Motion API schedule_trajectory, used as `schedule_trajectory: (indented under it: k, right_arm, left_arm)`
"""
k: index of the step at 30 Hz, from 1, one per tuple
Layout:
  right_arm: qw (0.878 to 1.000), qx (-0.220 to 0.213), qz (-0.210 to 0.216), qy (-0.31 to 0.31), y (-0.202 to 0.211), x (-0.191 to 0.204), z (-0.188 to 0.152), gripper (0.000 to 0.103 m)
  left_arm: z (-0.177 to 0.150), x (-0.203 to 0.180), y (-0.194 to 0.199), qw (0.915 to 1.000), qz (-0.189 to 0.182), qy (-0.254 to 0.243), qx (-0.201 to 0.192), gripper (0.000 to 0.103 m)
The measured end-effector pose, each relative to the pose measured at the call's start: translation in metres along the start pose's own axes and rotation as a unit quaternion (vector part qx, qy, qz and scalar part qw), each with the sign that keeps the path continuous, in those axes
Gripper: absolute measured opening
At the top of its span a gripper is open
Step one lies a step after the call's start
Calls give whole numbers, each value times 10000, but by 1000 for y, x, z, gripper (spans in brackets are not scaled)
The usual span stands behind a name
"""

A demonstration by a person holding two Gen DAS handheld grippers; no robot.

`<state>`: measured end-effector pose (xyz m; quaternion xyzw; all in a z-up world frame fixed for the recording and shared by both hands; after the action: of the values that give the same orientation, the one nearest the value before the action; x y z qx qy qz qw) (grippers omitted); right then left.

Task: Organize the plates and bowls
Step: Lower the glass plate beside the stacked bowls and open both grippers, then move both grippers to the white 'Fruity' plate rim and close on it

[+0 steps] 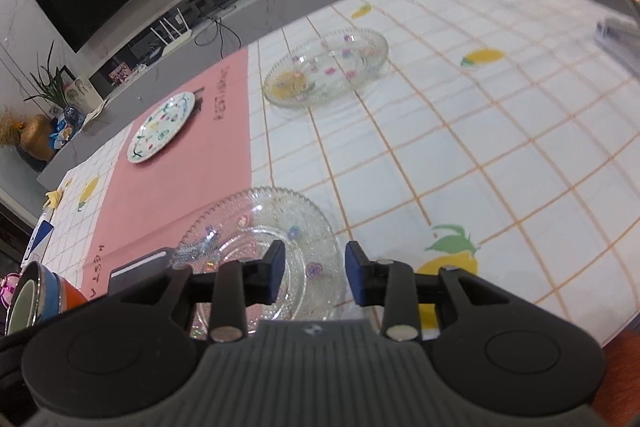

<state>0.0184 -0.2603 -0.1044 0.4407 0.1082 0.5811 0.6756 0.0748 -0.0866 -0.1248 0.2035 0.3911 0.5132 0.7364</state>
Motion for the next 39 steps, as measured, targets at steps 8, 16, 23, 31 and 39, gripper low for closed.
schedule_trajectory:
  k: [8, 16, 23, 31, 39]
  right_arm:
    - [9986, -300, 78, 421, 26, 22, 14, 56]
    - [9967, -605, 256, 476, 39, 47, 47, 66]
    - [9906, -886, 177, 1024, 32, 82, 80, 66]
    - [9965, 84, 618, 564, -21, 95, 112, 70]
    - [9903, 817, 933, -624, -93, 98, 140, 70]
  left_arm:
    - [24, -22, 38, 9983, -288, -434, -274, 63]
    - [73, -27, 71, 9936, -415, -985, -358, 63]
    - [132, -14, 83, 9907, -402, -1232, -417, 63]
    - [189, 21, 57, 9933, -169, -1137, -100, 75]
    - [237, 80, -4, 9977, -94, -400, 531, 76]
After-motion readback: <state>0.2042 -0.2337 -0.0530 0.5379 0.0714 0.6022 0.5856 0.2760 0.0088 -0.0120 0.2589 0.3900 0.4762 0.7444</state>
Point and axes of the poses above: each gripper's, at about its wrist camera, not at the fingertips, and y roughly against the way its jaws point, x to its left, z to its top, the point moved 2 cm from there along -y, roughly the way its jaws point, and after that the axes turned 3 degrees about y, right-handed, at the moved point
